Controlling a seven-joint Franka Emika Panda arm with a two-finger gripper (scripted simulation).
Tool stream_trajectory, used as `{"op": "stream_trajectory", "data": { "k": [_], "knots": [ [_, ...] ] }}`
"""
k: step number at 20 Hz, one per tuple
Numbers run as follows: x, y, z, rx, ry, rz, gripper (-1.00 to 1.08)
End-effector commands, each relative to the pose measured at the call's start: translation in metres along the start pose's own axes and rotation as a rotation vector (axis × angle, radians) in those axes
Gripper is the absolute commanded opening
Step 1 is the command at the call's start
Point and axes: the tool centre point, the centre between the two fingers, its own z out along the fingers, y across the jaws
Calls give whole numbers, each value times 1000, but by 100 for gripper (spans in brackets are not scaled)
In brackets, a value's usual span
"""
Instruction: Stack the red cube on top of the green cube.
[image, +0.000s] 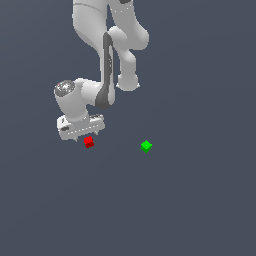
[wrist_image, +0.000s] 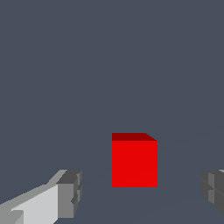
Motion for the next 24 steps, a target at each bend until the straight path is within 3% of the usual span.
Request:
{"op": "stream_trajectory", "data": {
  "k": [1,21,22,24],
  "knots": [
    [1,0,0,0,0,-1,100],
    [1,0,50,0,0,0,100],
    [1,0,50,0,0,0,-100],
    [1,0,50,0,0,0,-100]
  ]
}}
